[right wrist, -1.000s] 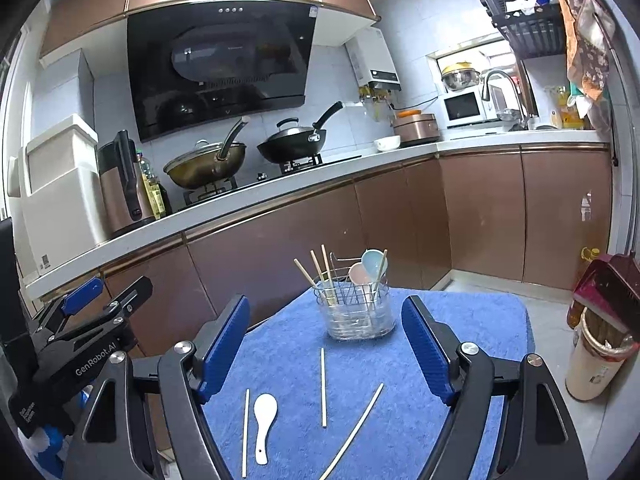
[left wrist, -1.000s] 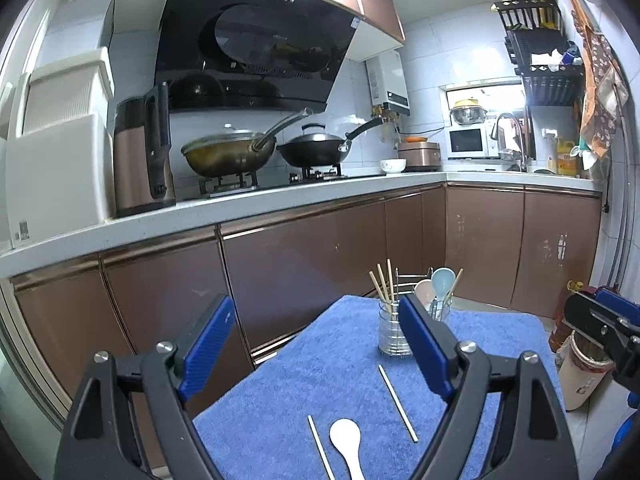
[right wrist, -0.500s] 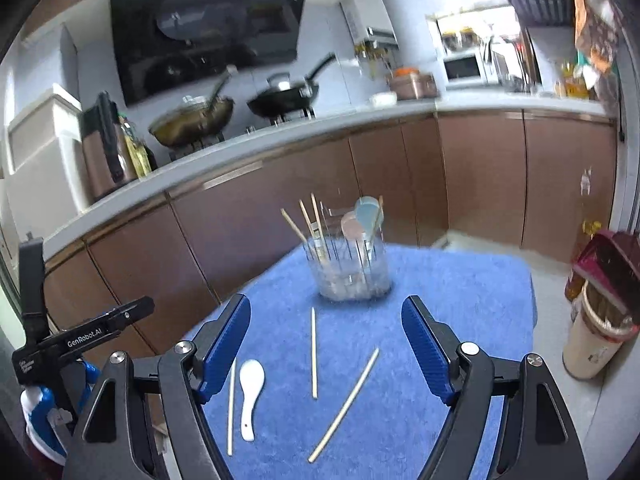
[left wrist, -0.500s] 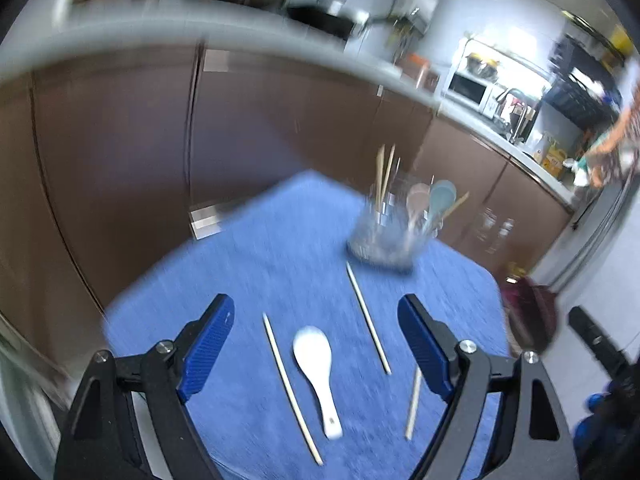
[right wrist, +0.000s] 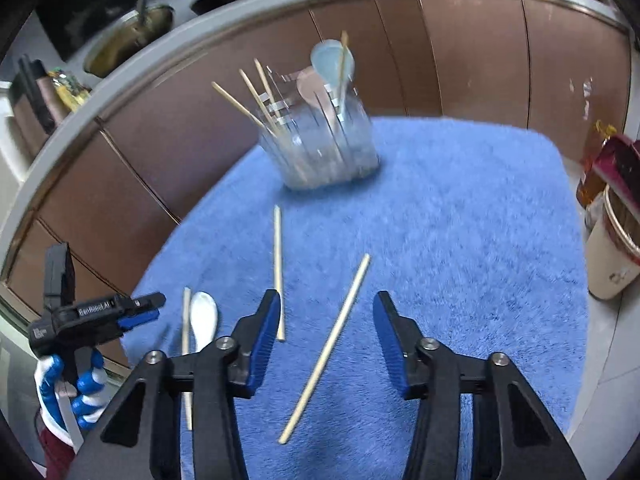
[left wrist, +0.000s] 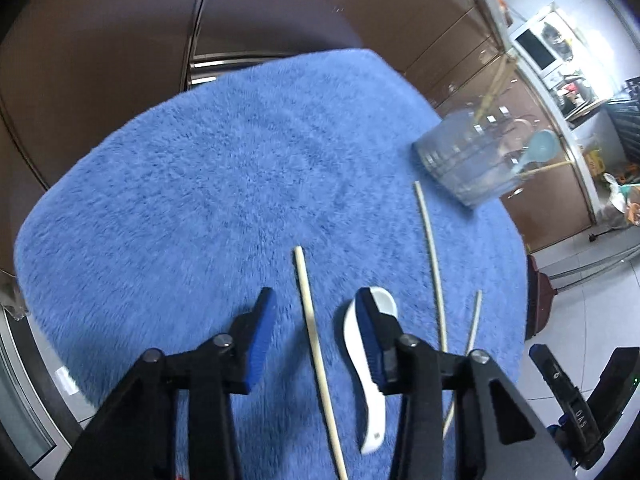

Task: Organize utensils
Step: 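Grasp a wooden chopstick with the right tool while the left tool grasps another, then lift both held chopsticks and carry them over the wire-basket cup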

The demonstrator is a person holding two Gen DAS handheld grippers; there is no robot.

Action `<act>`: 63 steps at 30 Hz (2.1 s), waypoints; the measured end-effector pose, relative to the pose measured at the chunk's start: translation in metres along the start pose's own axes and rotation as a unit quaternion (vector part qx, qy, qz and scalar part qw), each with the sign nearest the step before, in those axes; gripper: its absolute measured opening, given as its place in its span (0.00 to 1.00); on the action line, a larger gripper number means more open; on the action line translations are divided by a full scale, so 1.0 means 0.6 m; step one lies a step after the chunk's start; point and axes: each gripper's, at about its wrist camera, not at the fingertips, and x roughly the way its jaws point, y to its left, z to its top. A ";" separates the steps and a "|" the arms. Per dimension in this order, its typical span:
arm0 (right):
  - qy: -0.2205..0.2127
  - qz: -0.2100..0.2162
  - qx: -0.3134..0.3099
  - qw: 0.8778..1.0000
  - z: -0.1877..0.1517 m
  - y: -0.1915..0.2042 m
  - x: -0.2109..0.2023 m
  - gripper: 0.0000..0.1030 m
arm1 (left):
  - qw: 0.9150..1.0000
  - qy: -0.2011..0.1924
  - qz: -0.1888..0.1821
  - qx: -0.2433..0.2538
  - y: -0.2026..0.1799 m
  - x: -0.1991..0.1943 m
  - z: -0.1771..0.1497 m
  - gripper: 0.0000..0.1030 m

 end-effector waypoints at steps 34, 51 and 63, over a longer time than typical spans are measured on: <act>0.063 -0.032 0.000 0.998 0.058 -0.009 0.097 0.06 | 1.000 -0.012 0.012 0.012 0.004 0.015 0.019 0.04; -0.056 0.009 -0.032 0.998 0.020 0.016 -0.064 0.05 | 0.991 -0.128 0.020 0.019 -0.010 -0.129 -0.018 0.04; -0.094 0.025 -0.030 0.995 -0.011 0.021 -0.133 0.05 | 0.982 -0.188 0.000 0.009 -0.025 -0.199 -0.043 0.04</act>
